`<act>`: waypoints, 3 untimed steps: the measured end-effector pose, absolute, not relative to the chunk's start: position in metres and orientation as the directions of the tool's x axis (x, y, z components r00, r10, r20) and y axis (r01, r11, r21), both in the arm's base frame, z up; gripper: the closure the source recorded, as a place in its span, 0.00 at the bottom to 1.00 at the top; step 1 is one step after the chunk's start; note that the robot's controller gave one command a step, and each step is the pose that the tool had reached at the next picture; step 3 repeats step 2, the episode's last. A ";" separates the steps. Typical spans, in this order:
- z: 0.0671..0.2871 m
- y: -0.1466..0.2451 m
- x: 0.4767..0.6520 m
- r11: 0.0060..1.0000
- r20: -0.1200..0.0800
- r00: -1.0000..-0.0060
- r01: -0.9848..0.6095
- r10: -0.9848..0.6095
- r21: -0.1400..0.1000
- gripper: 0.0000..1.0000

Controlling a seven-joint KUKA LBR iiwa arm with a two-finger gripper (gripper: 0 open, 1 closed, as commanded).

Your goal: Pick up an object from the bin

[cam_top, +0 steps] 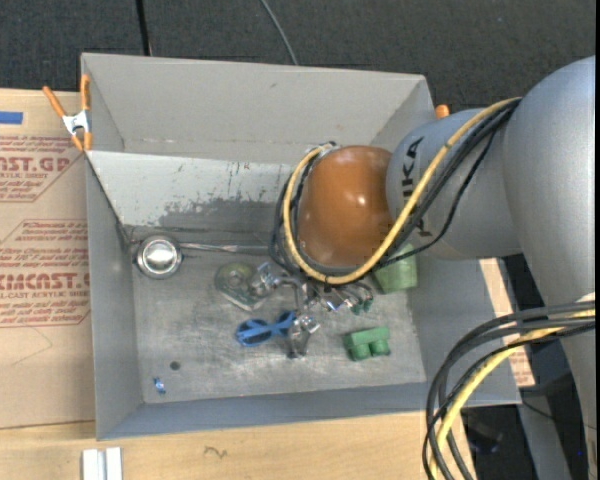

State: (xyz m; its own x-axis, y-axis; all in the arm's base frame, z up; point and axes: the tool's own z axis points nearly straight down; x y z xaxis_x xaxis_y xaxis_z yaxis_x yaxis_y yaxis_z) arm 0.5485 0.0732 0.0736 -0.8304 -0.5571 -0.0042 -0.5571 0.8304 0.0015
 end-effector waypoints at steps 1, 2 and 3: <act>0.078 0.072 0.550 0.833 -0.005 -0.833 -0.554 -0.554 0.001 1.00; 0.302 0.037 0.564 0.756 -0.009 -0.756 -0.654 -0.654 -0.007 1.00; 0.302 0.037 0.564 0.756 -0.009 -0.756 -0.654 -0.654 -0.007 1.00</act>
Offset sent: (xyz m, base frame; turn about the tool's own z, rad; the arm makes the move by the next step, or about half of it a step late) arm 0.0000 0.0000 0.0000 0.0000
